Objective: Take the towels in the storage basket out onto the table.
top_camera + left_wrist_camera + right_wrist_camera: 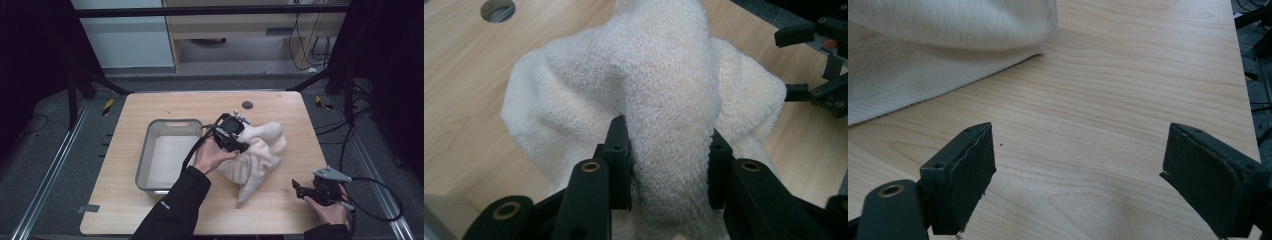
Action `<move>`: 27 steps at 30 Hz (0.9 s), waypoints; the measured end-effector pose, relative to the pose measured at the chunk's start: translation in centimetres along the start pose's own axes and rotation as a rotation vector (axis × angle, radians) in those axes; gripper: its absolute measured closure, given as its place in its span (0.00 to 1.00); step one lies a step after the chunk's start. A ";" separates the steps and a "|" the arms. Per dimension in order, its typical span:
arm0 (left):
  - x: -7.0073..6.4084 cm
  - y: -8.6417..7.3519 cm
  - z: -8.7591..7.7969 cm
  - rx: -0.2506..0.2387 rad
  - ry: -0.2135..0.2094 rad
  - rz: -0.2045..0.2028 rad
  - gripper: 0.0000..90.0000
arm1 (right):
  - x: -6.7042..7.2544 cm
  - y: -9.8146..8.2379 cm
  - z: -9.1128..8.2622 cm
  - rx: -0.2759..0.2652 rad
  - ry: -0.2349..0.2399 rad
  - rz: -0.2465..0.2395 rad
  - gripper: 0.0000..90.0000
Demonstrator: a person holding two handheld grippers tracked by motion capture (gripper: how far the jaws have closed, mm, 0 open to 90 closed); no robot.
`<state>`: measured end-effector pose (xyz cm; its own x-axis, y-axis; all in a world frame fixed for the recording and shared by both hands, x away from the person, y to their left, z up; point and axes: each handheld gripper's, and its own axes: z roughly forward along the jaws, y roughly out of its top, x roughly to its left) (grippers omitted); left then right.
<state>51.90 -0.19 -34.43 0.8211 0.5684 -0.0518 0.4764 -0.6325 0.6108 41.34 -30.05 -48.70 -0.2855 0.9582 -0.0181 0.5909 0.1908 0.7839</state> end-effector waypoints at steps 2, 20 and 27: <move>0.0 -0.2 0.7 0.012 -0.004 -0.002 0.72 | 0.0 0.0 0.0 0.000 0.000 0.000 0.15; 0.4 -2.3 4.4 0.062 -0.009 -0.014 0.60 | 0.1 -0.1 0.1 0.005 0.002 0.006 0.13; 0.2 -2.7 5.1 0.065 -0.007 0.005 0.48 | 0.1 -0.1 0.2 0.005 0.001 0.006 0.12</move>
<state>52.40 -1.05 -40.14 0.8258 0.5613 -0.0549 0.4914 -0.6682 0.5586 41.40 -29.96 -48.88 -0.2828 0.9591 -0.0133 0.5963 0.1866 0.7808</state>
